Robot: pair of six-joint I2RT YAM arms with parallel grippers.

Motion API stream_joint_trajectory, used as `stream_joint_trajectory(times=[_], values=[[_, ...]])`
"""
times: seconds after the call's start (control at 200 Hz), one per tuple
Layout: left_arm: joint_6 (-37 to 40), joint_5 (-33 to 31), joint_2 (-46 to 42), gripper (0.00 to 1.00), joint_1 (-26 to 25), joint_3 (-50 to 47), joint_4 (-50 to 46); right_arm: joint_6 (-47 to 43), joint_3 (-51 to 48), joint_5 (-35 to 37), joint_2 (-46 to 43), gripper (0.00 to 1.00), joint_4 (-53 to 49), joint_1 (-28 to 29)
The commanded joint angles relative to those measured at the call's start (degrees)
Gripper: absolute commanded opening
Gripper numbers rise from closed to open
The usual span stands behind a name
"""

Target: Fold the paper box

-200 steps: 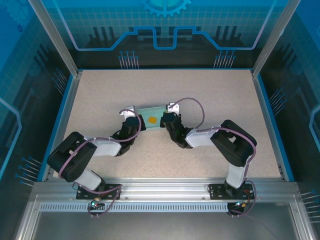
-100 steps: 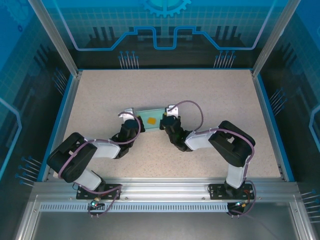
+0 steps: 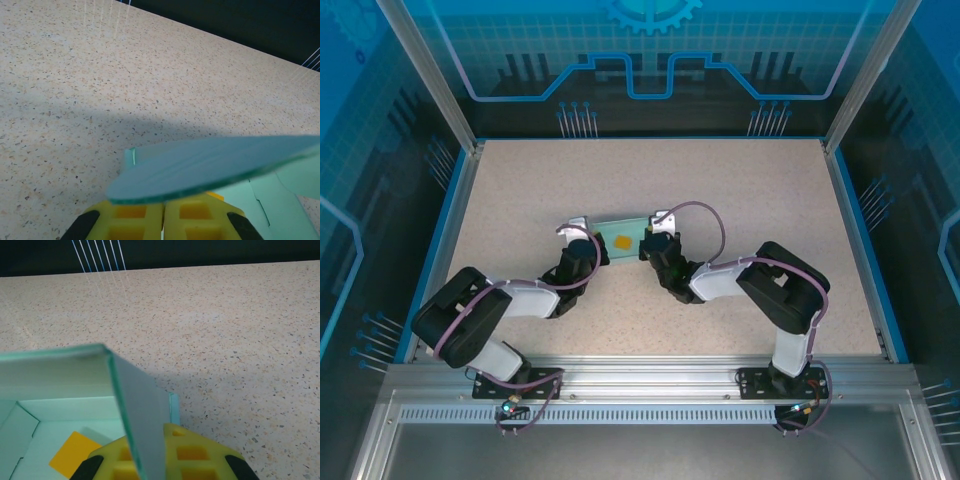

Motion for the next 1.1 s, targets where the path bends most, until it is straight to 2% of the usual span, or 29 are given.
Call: stream_joint_trajectory(times=[0.0,0.705,1.096], values=[[-1.4,-1.8,-1.1,0.12,0.1,-1.3,-2.7,-0.8,-1.8,2.0,2.8,0.0,-6.5,0.3],[-2.8,0.9,-5.5,0.34,0.2,-2.3,-5.6,-1.7,-1.1,3.5,3.4,0.0,-7.6,1.2],[-2.8,2.5,-15.4,0.49,0.1,-3.6,-12.8,-2.7,-0.4,3.8,3.1,0.0,-7.7,1.4]])
